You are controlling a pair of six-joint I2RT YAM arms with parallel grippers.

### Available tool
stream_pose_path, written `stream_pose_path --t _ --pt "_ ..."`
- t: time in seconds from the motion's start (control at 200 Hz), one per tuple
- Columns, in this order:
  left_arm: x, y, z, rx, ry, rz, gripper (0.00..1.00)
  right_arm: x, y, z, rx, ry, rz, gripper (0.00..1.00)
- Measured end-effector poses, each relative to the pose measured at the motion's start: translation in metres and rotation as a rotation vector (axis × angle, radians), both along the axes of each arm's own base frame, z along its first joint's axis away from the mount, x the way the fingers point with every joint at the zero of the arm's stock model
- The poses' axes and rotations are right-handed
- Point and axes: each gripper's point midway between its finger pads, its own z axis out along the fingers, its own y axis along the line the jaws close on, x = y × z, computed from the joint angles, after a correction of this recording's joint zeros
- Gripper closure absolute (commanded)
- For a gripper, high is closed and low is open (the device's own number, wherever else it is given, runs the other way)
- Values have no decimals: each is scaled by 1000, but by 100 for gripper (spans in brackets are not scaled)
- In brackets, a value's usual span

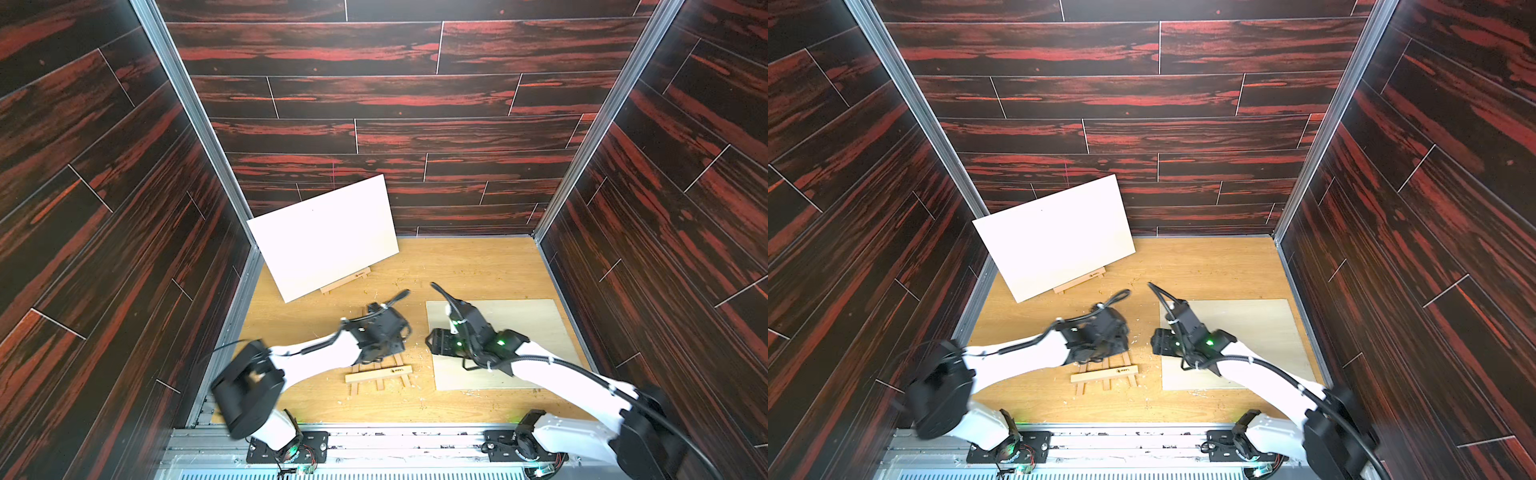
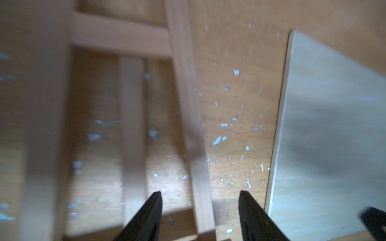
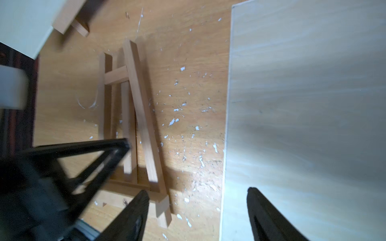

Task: Disassemble the easel
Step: Move the easel to the center of the board.

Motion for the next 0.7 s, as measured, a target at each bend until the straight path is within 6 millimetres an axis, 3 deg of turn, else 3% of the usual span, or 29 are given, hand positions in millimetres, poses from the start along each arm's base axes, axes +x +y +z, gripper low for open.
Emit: stream_pose_path --t 0.486,0.701 --pt "-7 -10 -43 93 134 -7 58 -15 -18 3 28 0 -32 23" --pt "-9 -10 -48 83 145 7 69 -15 -17 3 31 1 -34 23"
